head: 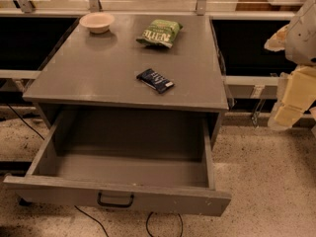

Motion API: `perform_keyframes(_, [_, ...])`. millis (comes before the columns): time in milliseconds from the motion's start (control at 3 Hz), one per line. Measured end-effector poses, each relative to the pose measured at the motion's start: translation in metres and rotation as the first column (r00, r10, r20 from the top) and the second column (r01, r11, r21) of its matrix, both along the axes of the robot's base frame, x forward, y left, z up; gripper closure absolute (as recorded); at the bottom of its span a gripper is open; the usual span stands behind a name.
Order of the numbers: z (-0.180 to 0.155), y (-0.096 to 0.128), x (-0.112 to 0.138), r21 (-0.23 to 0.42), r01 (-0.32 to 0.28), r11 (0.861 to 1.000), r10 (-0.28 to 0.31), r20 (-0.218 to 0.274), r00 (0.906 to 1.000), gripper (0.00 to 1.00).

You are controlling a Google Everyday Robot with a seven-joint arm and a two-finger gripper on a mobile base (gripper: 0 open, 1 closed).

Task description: Place rxbar blueberry into top drawer

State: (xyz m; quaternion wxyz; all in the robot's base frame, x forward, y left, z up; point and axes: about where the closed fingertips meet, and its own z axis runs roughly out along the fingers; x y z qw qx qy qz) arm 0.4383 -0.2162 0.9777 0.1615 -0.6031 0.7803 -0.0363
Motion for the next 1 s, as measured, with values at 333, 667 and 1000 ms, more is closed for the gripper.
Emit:
perform_keyframes(333, [0.000,0.000,0.000,0.000,0.000,1.000,0.000,0.000,1.0000,0.00])
perform_keyframes(667, [-0.007,0.004,0.020,0.053,0.052,0.997,-0.051,-0.022,0.9985,0.00])
perform_keyframes(1000, [-0.017,0.018,0.058,0.109,0.107,0.988,-0.098,-0.078,0.9921,0.00])
